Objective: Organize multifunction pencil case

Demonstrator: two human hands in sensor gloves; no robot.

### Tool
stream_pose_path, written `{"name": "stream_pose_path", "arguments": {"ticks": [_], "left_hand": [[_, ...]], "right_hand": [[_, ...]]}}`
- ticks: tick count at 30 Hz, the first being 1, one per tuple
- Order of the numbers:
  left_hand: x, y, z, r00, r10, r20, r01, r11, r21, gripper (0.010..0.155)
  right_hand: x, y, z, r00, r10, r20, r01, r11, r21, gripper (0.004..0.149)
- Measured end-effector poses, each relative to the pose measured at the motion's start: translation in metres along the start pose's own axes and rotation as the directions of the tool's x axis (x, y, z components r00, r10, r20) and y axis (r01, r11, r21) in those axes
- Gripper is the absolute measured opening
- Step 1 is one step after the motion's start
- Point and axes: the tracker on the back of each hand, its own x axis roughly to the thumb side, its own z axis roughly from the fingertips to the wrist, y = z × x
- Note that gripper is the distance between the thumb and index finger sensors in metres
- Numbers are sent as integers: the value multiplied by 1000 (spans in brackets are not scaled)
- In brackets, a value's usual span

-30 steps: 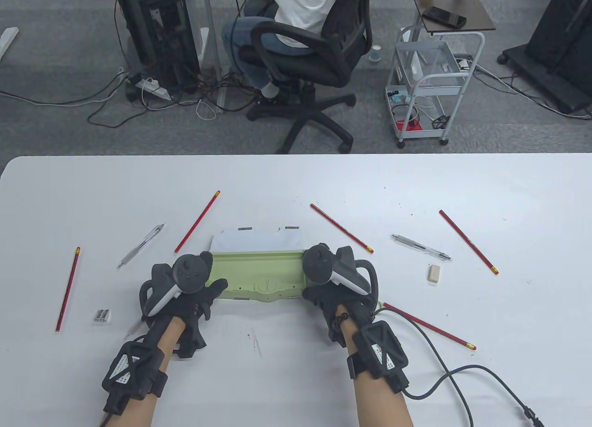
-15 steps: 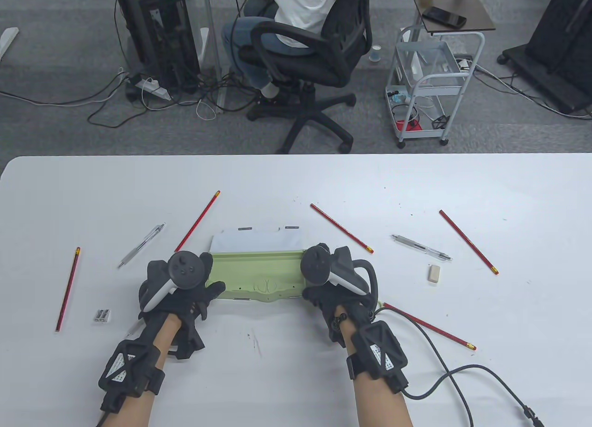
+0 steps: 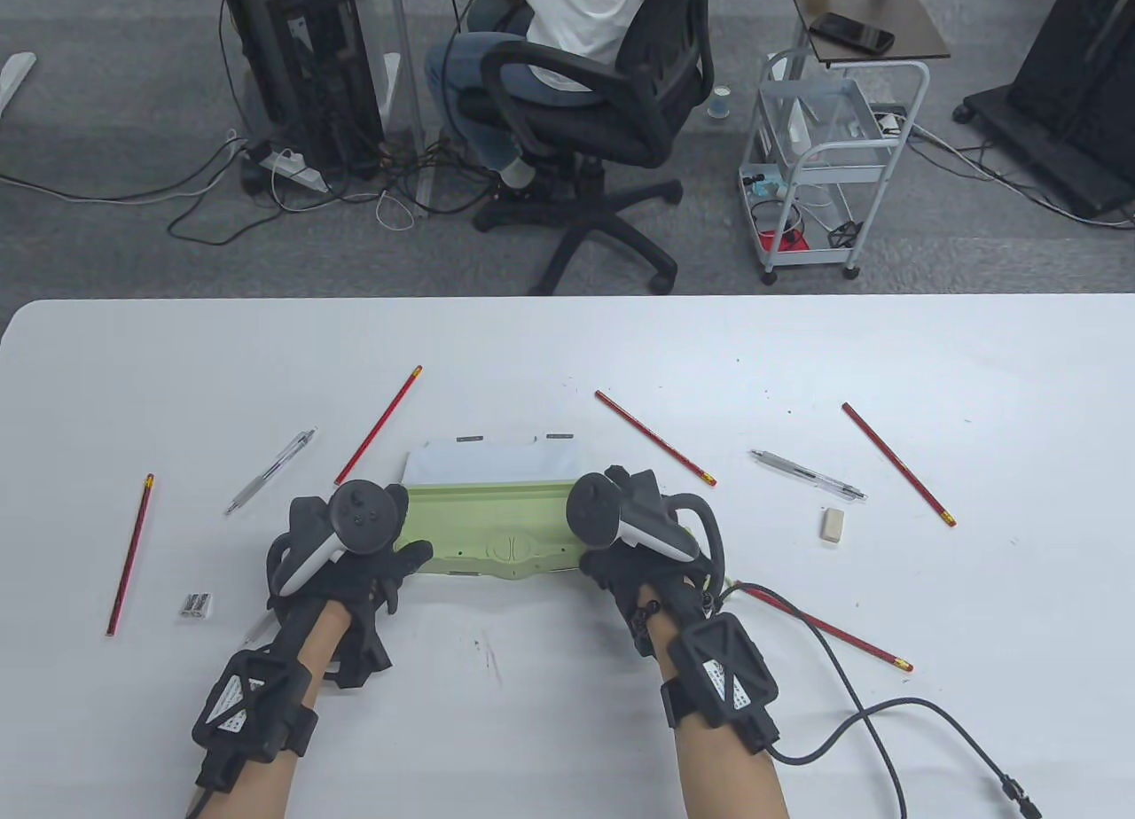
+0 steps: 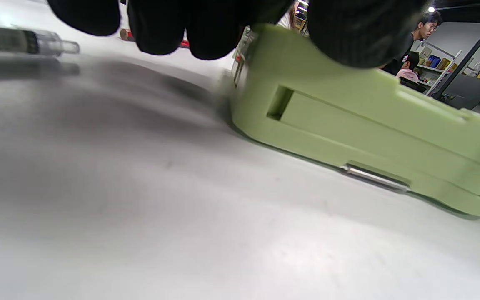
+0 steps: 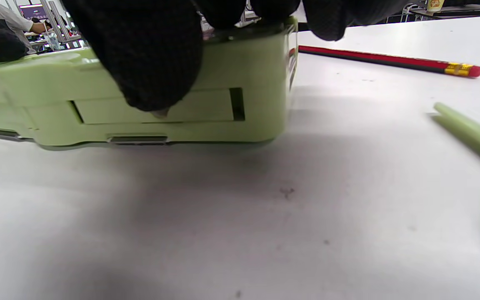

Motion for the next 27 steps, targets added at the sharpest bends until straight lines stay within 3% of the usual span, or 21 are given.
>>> {"name": "stream_pose_path", "arguments": {"ticks": [7,12,19,27], "left_hand": [[1,1,0,1000,-7,-1,7,1000,-5,81],[1,1,-1,1000,-3,-1,3,1000,-6,81],[2,1,-1,1000,-11,-5,11,1000,-8,82],[4,1,-1,1000,-28,-11,28,1000,-12,82]], "right_hand": [[-2,-10,3,1000,21,3,-21,1000,23,84],[-15,-38,16,997,67,-25,-67,997,-31,81],[-70,-80,41,975,131,-178,-155,979,-133,73],[-124,-85,47,937,166,-309,-218,965,-145,67]]}}
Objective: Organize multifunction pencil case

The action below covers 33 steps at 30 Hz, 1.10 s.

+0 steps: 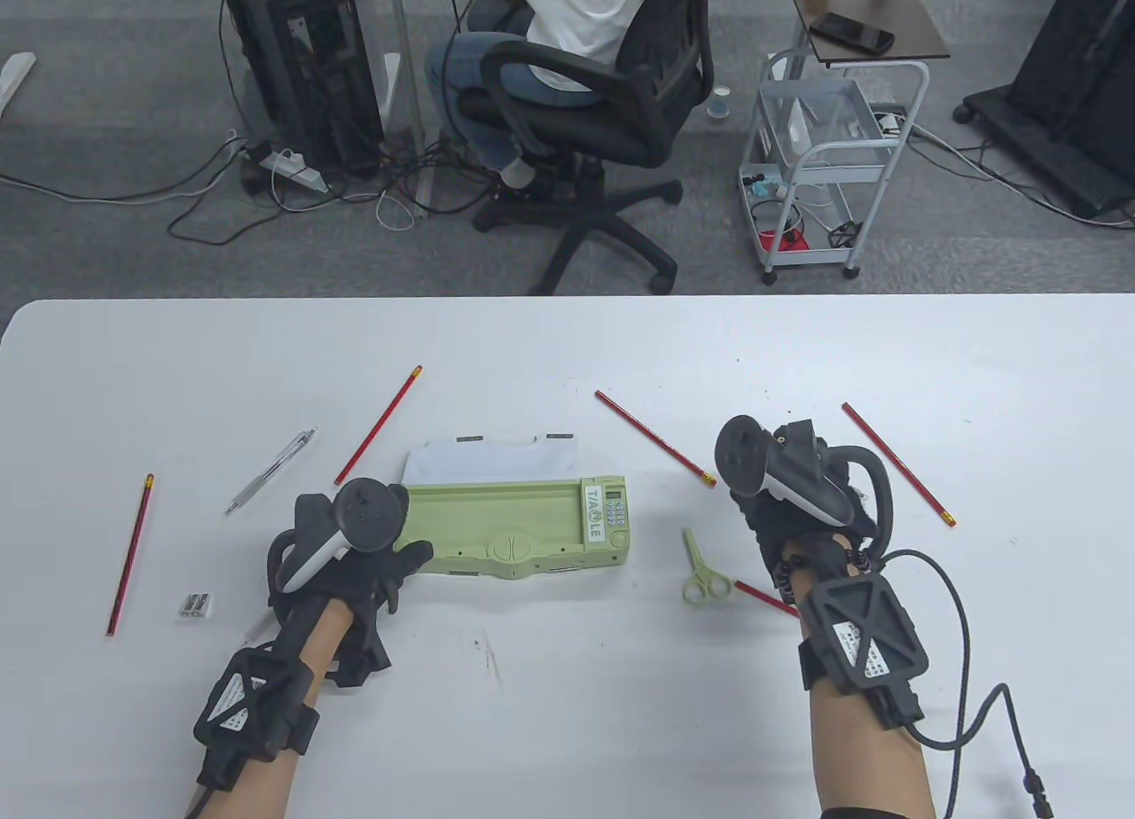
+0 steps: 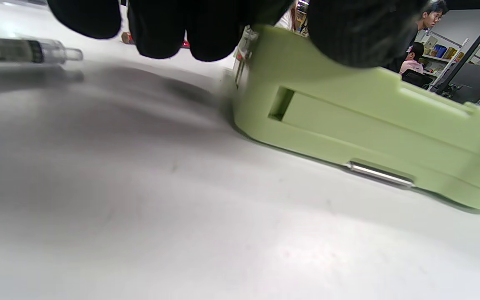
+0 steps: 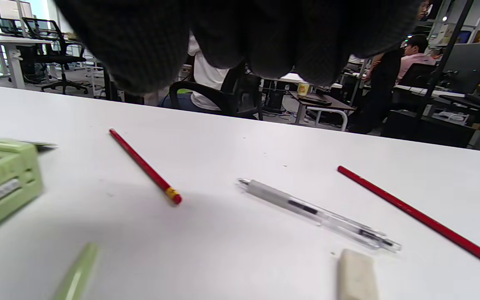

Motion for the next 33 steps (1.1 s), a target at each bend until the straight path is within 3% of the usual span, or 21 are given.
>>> {"name": "stream_pose_path", "arguments": {"ticks": [8,16,33], "left_hand": [[1,1,0,1000,-5,-14,4,1000,-12,82],[2,1,0,1000,-10,-18,10,1000,-14,82],[3,1,0,999,-25,-26,24,1000,-19,82]], "right_hand": [[-34,30,-35,992,75,-101,-66,994,84,62],[-48,60,-65,981,132,-143,-110,983,150,59],[-52,93,-78,974,179,-136,-146,964,224,58]]}}
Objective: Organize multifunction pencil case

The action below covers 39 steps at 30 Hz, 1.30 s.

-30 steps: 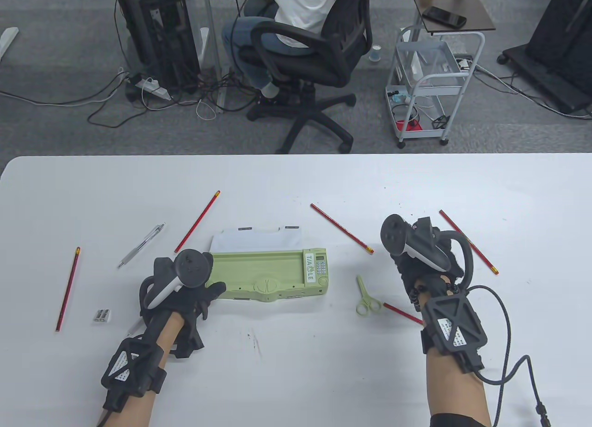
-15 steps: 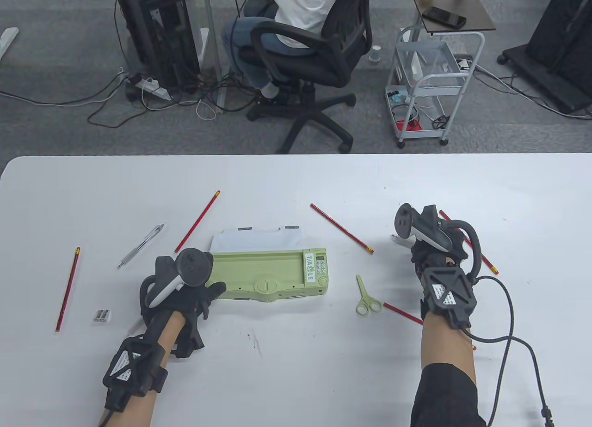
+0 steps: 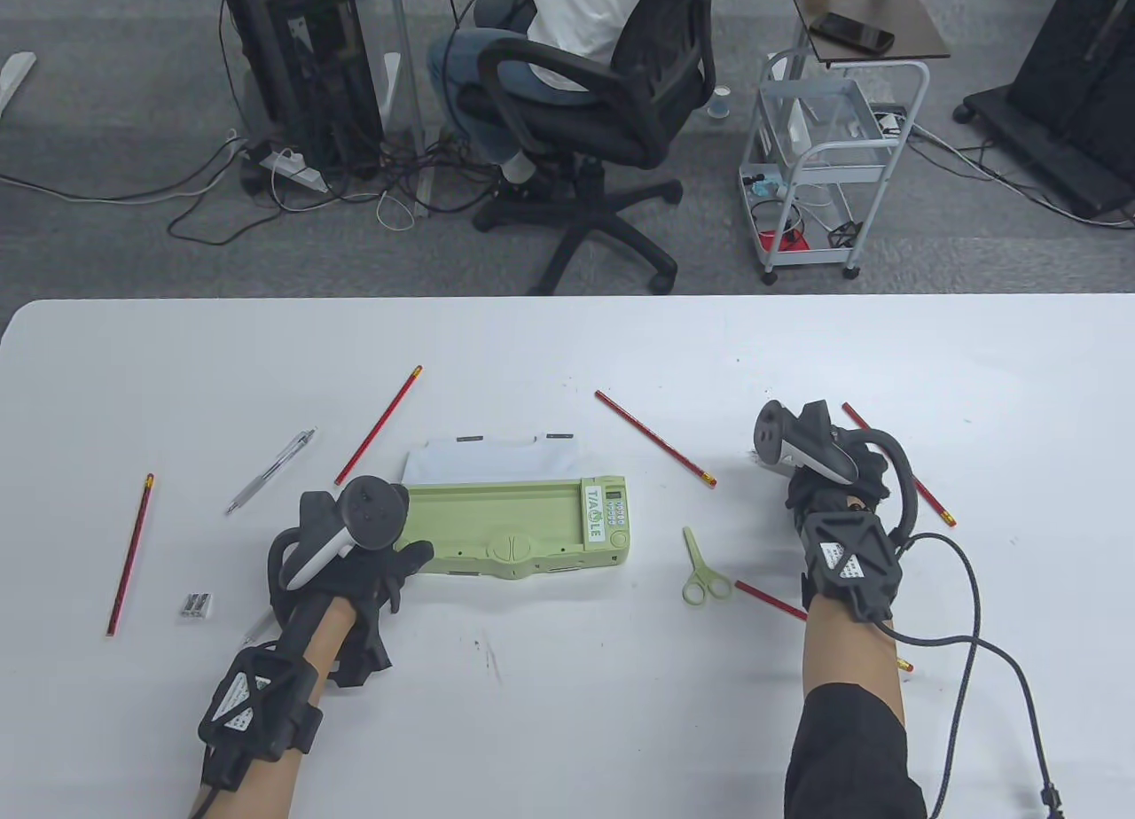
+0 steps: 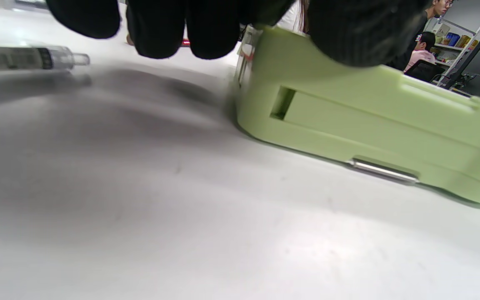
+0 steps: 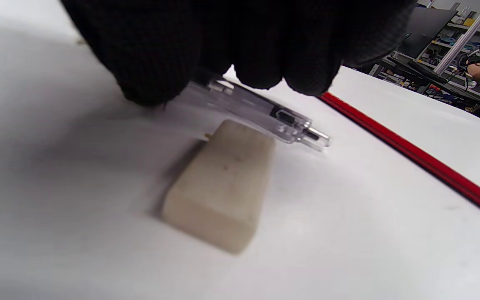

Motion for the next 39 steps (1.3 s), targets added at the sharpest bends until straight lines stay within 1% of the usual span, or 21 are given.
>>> {"name": "stream_pose_path", "arguments": {"ticks": [4,13,15,20,23,28,32,35,36,39], "left_hand": [[0,0,0,1000,3,-1,-3,1000,-1,82],[0,0,0,1000,4,-1,-4,1000,-1,82],[0,0,0,1000,4,-1,-4,1000,-1,82],[0,0,0,1000,4,-1,-4,1000,-2,82],[0,0,0,1000,3,-1,-3,1000,-2,82],[0,0,0,1000,7,3,-7,1000,2,82],[0,0,0,1000,7,4,-7,1000,4,82],[-1,0,0,1000,10,5,-11,1000,4,82],[0,0,0,1000,11,5,-11,1000,4,82],[-1,0,0,1000,14,5,-14,1000,4,82]], "right_hand": [[0,2,-2,1000,12,-1,-12,1000,4,55],[2,0,-3,999,36,-2,-36,998,-44,46],[4,-1,-4,998,61,13,-60,997,-57,45],[5,0,-6,996,83,25,-82,996,-46,46],[4,0,-6,997,65,35,-64,997,-32,46],[-2,-3,-1,999,25,44,-23,999,-47,46],[-2,-18,11,998,-16,64,22,996,-84,47],[4,-38,23,993,-55,108,68,990,-120,48],[10,-47,29,988,-73,134,92,985,-143,48],[27,-66,40,976,-102,193,134,977,-165,49]]}}
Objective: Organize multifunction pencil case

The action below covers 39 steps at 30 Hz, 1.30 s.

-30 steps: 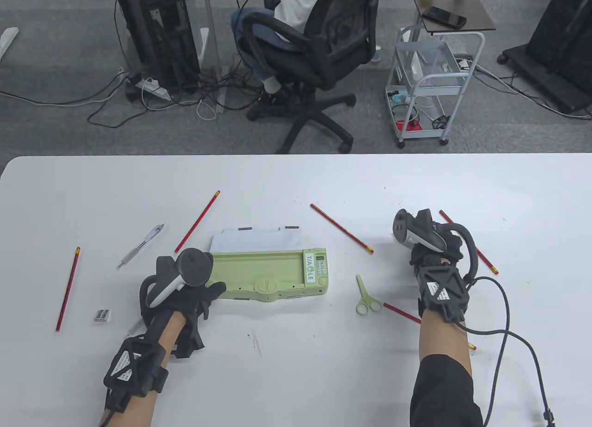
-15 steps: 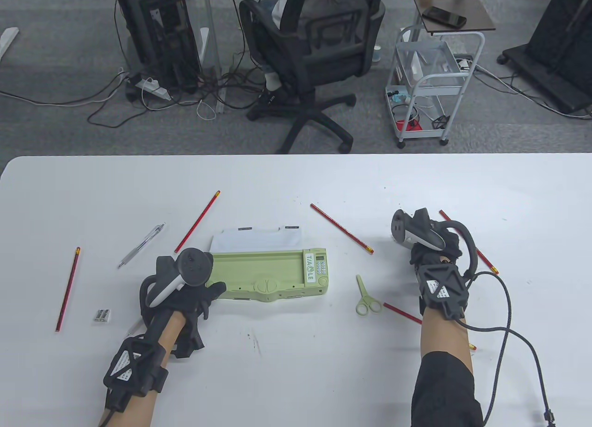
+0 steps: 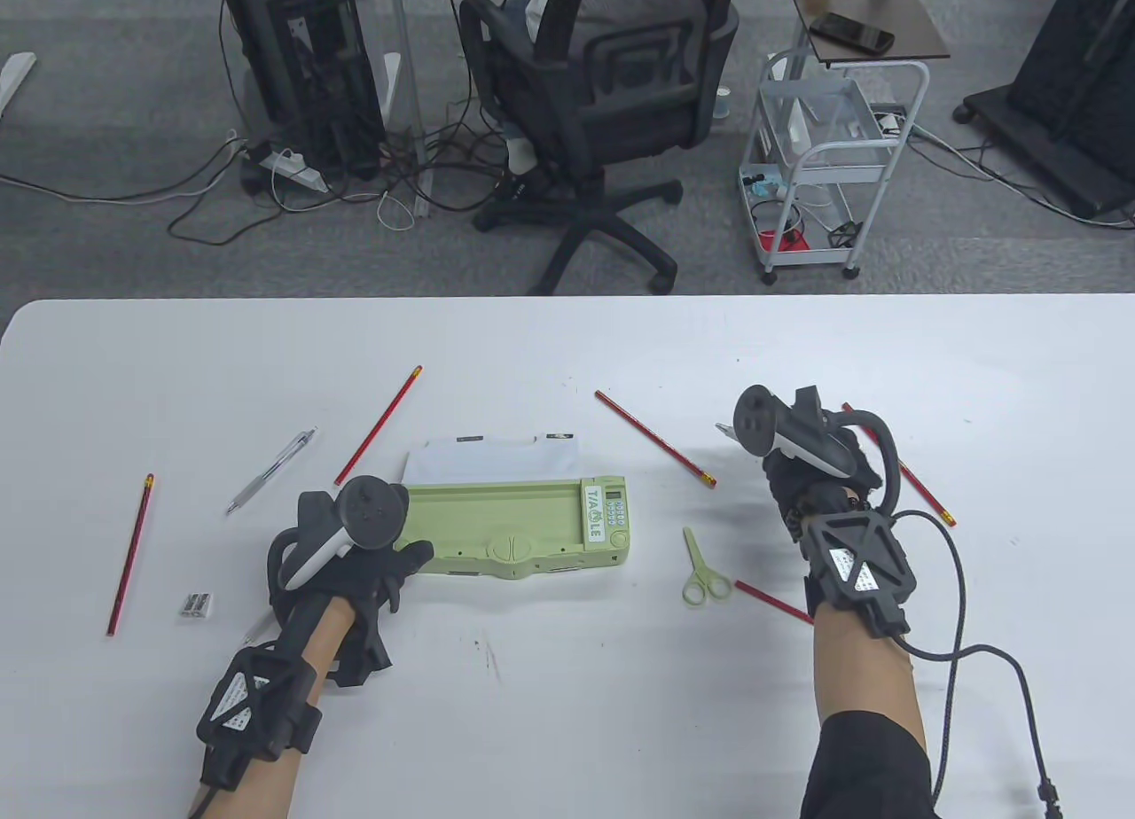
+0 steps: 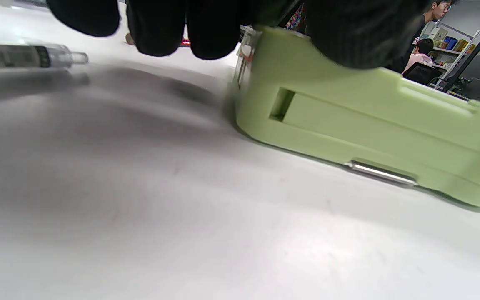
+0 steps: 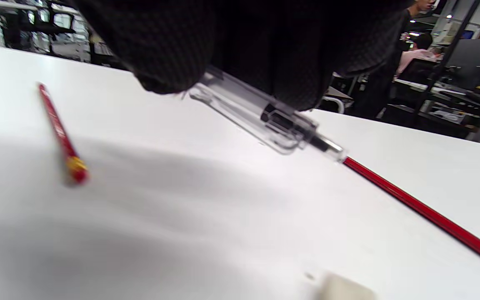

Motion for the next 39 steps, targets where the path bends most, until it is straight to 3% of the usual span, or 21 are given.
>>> {"name": "stream_pose_path", "arguments": {"ticks": [9,15,19,24,39], "left_hand": [[-5,1,-1,998,57,13,-57,998,-24,82],[-14,2,-2,991,131,29,-128,988,-80,82],[-17,2,-2,989,143,35,-139,987,-83,81],[-17,2,-2,990,135,37,-132,989,-69,81],[-15,3,-1,993,113,31,-111,992,-57,81]], "right_hand": [[93,-32,7,973,-120,196,126,992,-21,49],[154,-41,10,908,-264,326,271,962,25,48],[186,-40,11,879,-274,390,278,959,46,48],[207,-32,9,864,-264,430,265,962,58,48],[223,-15,3,872,-137,471,134,990,42,47]]}}
